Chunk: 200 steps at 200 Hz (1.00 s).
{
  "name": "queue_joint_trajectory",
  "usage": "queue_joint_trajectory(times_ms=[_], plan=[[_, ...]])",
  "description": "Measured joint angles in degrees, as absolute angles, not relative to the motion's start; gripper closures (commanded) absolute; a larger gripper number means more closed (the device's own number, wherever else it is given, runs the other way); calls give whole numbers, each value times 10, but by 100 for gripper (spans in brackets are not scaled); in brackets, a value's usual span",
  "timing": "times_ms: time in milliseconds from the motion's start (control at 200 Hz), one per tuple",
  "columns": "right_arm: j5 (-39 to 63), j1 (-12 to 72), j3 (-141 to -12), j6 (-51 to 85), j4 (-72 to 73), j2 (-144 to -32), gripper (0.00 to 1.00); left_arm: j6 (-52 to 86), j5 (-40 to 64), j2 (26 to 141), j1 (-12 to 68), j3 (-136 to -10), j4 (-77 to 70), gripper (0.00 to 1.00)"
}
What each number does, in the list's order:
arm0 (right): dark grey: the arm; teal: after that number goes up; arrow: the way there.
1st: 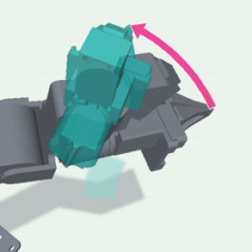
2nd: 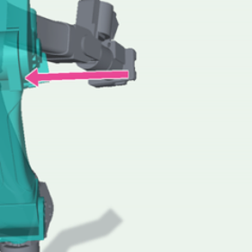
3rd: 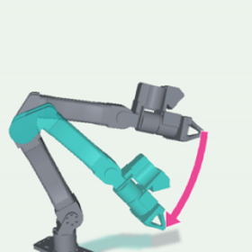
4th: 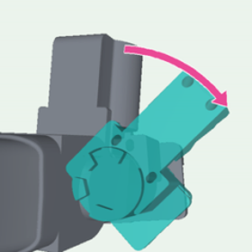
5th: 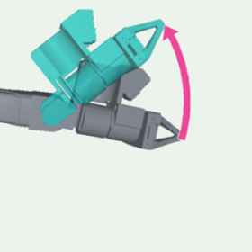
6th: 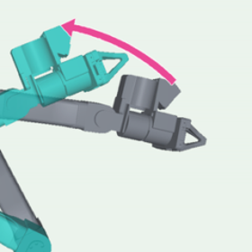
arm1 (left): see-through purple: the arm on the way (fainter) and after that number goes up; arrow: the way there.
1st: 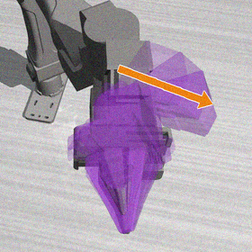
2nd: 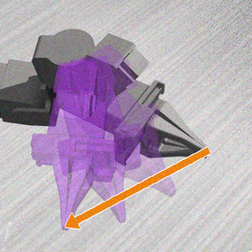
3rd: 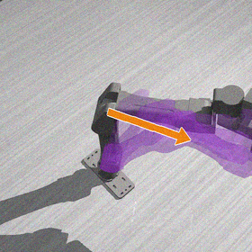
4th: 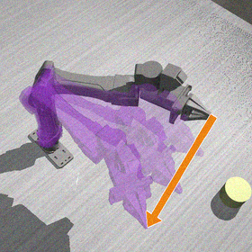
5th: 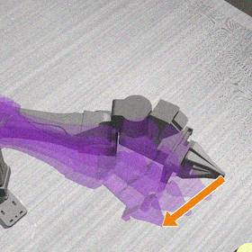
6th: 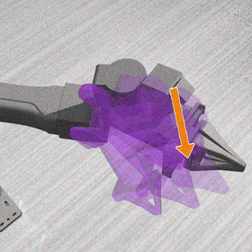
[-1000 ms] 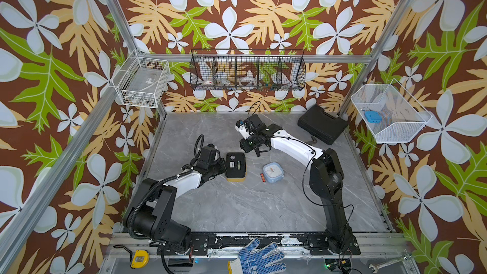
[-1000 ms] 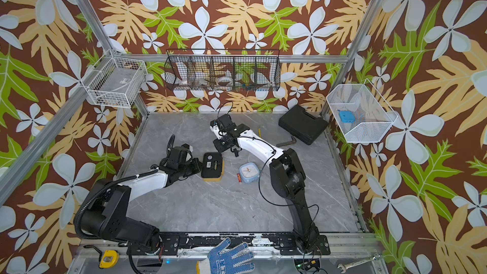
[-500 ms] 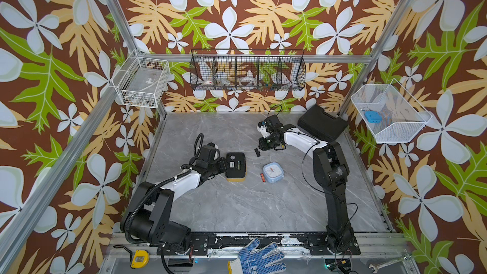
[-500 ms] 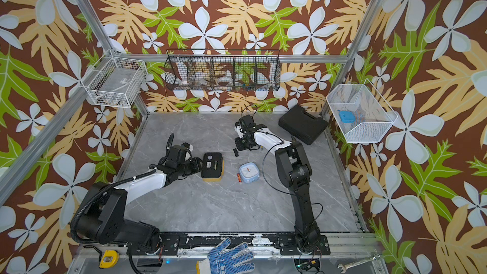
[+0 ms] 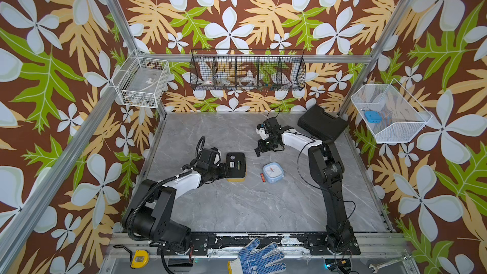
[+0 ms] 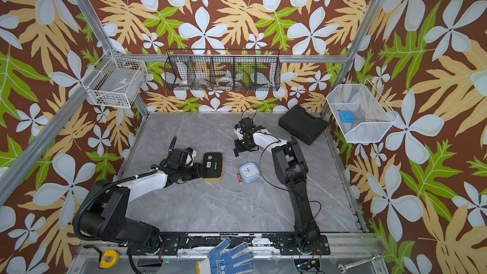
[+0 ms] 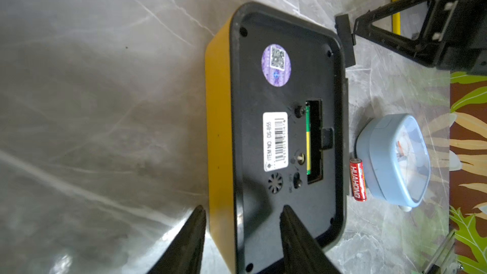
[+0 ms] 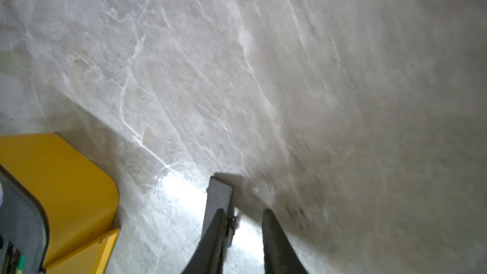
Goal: Insert the battery into the alarm
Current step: Pick up the cover from the center of the board.
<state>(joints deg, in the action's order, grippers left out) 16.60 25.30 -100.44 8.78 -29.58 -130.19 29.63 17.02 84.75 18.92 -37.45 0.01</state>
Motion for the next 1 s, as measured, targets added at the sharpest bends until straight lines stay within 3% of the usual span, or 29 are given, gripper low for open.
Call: queue_joint_trajectory(times_ms=[295,546,1001], plan=[[191,252,-988,100,-279,-1299,77,296,196,848,196,-373,-4,54],[200,251,-967,109,-279,-1284,72,296,202,848,197,-373,-4,56],[225,249,-955,126,-272,-1282,78,297,202,851,201,-373,-6,57]])
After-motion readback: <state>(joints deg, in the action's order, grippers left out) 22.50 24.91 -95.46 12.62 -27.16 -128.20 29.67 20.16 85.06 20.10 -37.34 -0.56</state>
